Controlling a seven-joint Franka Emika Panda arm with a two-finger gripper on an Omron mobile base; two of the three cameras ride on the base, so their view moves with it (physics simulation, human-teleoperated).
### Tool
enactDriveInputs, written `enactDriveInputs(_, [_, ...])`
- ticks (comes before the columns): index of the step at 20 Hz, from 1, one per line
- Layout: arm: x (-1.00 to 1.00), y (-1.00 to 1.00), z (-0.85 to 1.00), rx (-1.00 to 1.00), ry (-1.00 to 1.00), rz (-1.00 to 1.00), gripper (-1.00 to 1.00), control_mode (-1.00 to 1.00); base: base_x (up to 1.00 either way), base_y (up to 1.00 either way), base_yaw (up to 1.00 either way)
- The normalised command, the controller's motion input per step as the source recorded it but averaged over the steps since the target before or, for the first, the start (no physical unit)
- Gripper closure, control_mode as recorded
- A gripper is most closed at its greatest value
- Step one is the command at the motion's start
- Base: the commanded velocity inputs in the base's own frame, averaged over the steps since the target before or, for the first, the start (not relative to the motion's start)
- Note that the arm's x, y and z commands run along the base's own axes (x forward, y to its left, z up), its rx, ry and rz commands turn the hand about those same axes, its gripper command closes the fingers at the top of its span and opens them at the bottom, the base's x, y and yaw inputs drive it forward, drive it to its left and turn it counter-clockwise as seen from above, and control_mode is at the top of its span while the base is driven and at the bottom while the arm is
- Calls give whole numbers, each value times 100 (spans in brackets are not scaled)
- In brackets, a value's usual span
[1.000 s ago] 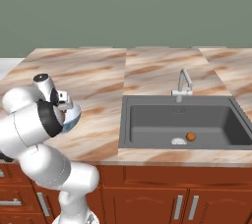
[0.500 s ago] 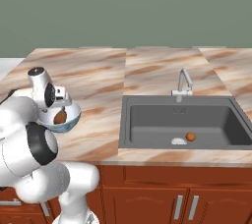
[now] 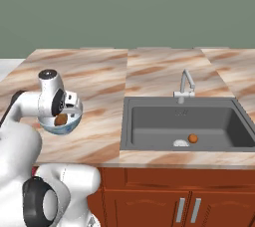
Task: Pick the potatos from the cabinet and place them in one bowl. Pick the tangerine from the sink and place it in the other bowl.
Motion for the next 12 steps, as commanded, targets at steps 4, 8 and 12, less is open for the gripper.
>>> enactDriveInputs(4, [-55,-43,11,2,0,-8,-100,-100,0,0,0])
enactDriveInputs(8, [-52,-39,2,0,0,-5,-100,-100,0,0,0])
enactDriveInputs(12, [-35,-33,22,-1,4,-1,-100,-100,0,0,0])
